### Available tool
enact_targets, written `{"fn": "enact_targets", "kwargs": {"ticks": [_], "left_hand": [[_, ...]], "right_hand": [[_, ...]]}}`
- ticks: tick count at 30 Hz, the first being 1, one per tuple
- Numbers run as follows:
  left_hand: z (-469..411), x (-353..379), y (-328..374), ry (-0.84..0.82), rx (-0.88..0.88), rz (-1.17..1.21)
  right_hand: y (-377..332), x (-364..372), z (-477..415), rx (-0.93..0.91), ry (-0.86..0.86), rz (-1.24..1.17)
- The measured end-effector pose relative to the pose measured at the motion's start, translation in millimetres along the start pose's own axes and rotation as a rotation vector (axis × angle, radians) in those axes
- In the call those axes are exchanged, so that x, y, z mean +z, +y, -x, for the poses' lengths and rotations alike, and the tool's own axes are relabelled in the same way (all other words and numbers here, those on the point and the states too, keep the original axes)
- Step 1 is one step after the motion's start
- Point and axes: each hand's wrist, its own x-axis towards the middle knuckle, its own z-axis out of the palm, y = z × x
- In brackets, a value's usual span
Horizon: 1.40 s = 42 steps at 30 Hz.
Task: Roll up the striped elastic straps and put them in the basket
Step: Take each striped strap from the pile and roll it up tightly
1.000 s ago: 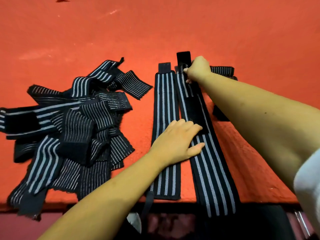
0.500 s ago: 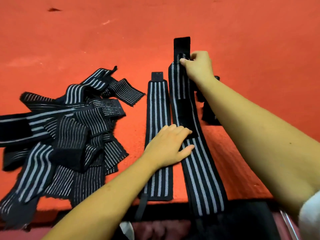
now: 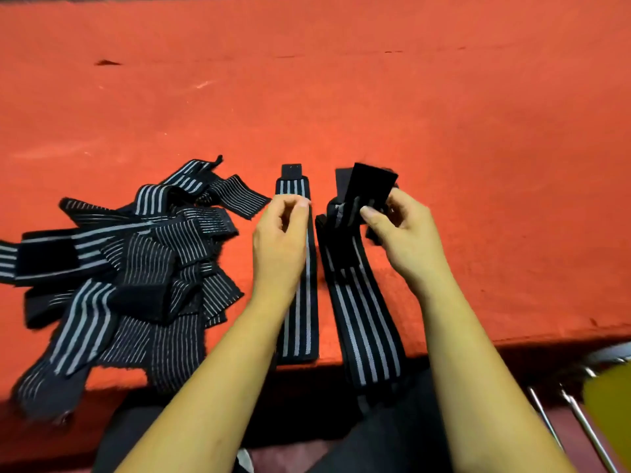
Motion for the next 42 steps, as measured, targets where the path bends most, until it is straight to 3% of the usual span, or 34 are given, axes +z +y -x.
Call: {"fn": "enact_targets", "kwargs": {"ticks": [3, 6, 9, 13, 18, 26, 38, 42], "left_hand": [[-8.7, -2.7, 15.1, -0.213, -0.252, 0.064], [-8.1, -5.7, 16.9, -0.38, -0.293, 0.06], [-16.4, -6.8, 13.0, -0.326, -0.258, 0.103], [-31.2, -8.3, 14.8, -0.176, -0.242, 0.179], [-33.9, -8.2, 33.6, -0.324, -0.122, 0.164], [-32.5, -14.4, 44.4, -0.468, -0.043, 0.187], [-30.8, -19.0, 42.1, -0.54, -0.02, 0.132], [-31.3, -12.1, 43.8, -0.43, 0.129, -0.062]], "right_hand": [[-8.4, 3.4, 18.2, -0.041, -0.074, 0.035], [-15.0, 3.0, 23.1, -0.057, -0.156, 0.047], [-21.0, 2.0, 26.5, -0.051, -0.185, 0.054], [-29.0, -4.3, 27.2, -0.087, -0.062, 0.065], [-49.1, -10.1, 16.5, -0.064, -0.1, 0.016], [-54.9, -7.3, 6.5, -0.02, -0.014, -0.082], [-50.6, -5.2, 7.3, 0.11, 0.022, -0.009], [-53.4, -1.9, 9.7, 0.119, 0.013, 0.025]]}}
